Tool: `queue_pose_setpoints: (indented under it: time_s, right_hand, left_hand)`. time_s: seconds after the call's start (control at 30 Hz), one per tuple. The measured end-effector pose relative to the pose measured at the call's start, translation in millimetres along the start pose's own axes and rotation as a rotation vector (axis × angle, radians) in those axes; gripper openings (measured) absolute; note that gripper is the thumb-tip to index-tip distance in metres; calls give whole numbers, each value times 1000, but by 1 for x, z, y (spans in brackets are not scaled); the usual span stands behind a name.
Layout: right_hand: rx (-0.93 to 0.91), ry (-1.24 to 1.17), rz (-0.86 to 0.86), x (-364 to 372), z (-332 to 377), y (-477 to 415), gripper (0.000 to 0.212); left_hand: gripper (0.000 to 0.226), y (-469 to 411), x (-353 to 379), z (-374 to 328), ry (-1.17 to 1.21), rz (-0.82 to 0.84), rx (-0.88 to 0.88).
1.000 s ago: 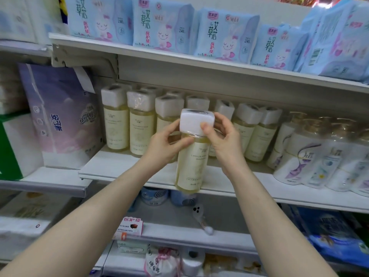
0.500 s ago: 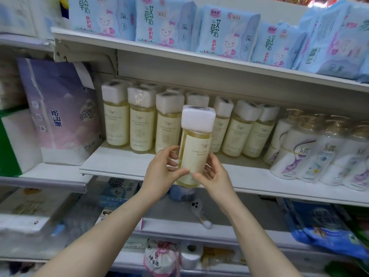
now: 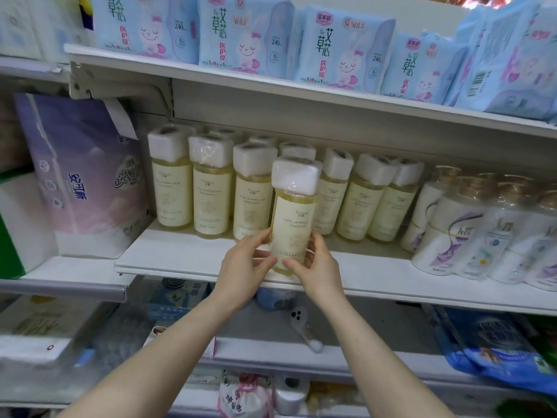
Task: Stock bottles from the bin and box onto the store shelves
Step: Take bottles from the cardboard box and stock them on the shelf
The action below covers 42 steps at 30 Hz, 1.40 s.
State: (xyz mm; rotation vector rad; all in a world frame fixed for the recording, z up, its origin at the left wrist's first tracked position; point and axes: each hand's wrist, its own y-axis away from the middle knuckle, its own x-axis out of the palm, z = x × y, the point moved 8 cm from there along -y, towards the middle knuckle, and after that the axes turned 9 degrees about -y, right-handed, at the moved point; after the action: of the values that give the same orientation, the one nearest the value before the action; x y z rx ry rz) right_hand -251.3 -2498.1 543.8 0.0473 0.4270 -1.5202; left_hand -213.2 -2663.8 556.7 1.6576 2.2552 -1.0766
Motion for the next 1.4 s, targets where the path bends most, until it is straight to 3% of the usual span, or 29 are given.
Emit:
queue_pose_setpoints:
  time_s: [0.3,0.43,0.77,1.13,1.4]
  right_hand:
    - [33,85,-51,3,-13,-35,64]
    - [38,132,-61,1,-17,-49,60]
    - [28,168,-66,2,-20,-68,76]
    - [37,182,-59,2,-12,-73,67]
    - [72,225,-38,-4,-9,-58,69]
  left_hand:
    - [63,-16,29,13,-43,175,-32]
    - [67,-27,37,18,-41,198,-49]
    - [70,-40,48,24,-92,210,-58]
    - [71,-51,53,14,-268,295,-53]
    - [73,-39,43,5,-213,280,-78]
